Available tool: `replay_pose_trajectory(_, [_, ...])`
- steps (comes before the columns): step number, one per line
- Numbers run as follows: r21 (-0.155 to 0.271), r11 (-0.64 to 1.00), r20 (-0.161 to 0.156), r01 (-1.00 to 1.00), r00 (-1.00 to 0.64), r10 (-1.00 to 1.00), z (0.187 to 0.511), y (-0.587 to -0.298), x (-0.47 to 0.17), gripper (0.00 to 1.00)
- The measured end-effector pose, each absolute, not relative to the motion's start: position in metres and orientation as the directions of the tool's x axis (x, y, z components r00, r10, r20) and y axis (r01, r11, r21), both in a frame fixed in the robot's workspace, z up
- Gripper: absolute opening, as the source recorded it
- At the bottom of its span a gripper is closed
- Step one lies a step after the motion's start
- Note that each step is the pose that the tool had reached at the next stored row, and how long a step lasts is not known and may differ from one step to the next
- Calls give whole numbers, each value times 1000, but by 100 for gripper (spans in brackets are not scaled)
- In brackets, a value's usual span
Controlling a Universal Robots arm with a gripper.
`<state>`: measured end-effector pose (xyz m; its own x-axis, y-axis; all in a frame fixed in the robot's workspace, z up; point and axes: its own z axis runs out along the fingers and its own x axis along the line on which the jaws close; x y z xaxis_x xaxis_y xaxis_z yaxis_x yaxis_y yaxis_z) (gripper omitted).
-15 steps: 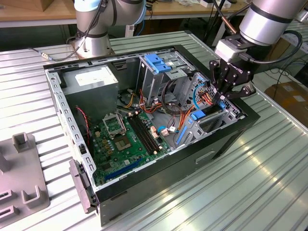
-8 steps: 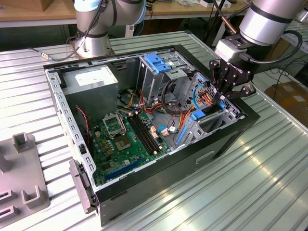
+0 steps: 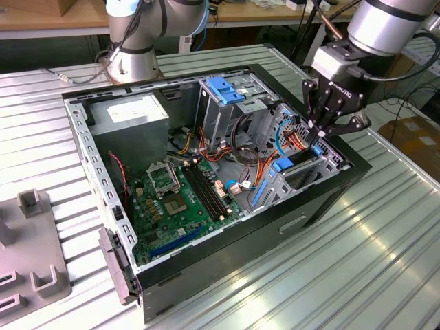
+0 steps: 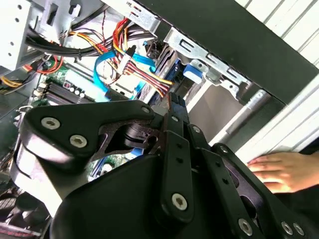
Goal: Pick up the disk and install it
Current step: 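Insert the second disk wire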
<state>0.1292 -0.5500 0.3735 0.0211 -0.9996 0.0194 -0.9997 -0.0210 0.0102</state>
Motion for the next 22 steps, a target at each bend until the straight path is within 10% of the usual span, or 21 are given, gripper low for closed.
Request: replay_pose_trajectory(22, [13,-43,76,-999,43,-996,394,-490,120,10])
